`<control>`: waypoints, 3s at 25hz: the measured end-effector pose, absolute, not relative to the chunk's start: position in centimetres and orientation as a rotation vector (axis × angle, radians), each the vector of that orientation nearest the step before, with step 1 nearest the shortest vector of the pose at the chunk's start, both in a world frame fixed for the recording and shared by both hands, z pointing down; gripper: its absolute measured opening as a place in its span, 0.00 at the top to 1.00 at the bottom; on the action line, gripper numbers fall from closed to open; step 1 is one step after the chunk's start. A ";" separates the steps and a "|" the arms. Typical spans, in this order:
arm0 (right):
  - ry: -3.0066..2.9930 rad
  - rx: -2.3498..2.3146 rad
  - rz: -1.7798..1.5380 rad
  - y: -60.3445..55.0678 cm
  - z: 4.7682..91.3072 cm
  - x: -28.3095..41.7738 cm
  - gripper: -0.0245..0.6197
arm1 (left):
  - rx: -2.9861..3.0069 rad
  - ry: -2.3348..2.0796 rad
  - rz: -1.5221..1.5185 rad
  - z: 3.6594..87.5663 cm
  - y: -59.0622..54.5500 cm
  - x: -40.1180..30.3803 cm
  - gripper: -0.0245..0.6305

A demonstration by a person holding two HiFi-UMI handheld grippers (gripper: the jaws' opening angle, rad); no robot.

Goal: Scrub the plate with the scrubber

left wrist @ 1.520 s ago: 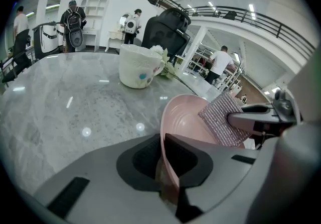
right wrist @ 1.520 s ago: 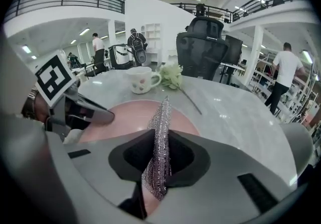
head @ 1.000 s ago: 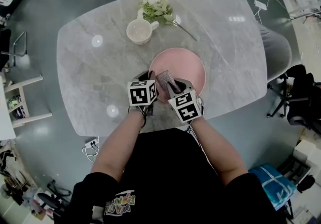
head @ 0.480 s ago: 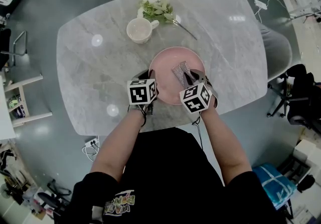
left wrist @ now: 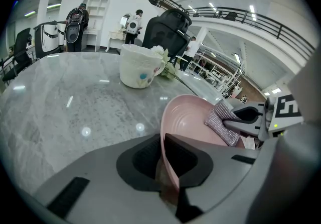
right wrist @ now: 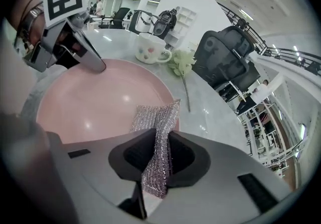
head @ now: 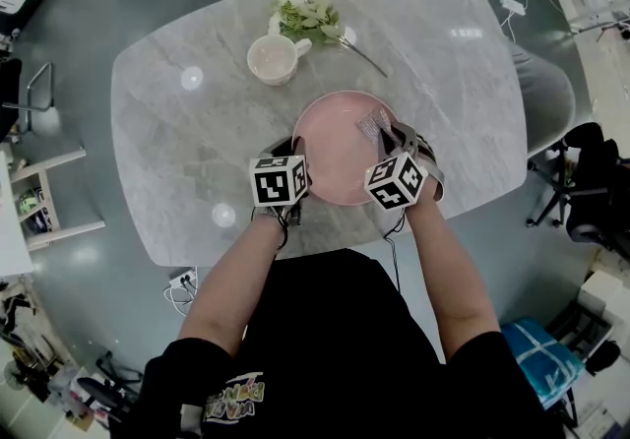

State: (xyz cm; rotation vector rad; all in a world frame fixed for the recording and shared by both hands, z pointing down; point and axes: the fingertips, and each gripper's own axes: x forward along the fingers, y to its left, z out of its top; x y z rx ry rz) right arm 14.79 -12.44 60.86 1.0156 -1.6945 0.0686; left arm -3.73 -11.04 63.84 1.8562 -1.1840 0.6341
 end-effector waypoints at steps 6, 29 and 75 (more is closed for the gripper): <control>-1.676 1.043 0.068 -13.3 60.7 15.9 0.84 | 1.854 -1.185 0.633 63.8 -11.0 -3.7 0.90; -1.973 1.110 0.434 -9.3 58.1 8.7 0.84 | 1.837 -1.211 0.629 63.7 -10.9 -3.7 0.90; -1.740 0.923 -0.028 -10.1 60.2 15.5 0.84 | 1.829 -1.224 0.619 63.8 -11.1 -3.6 0.90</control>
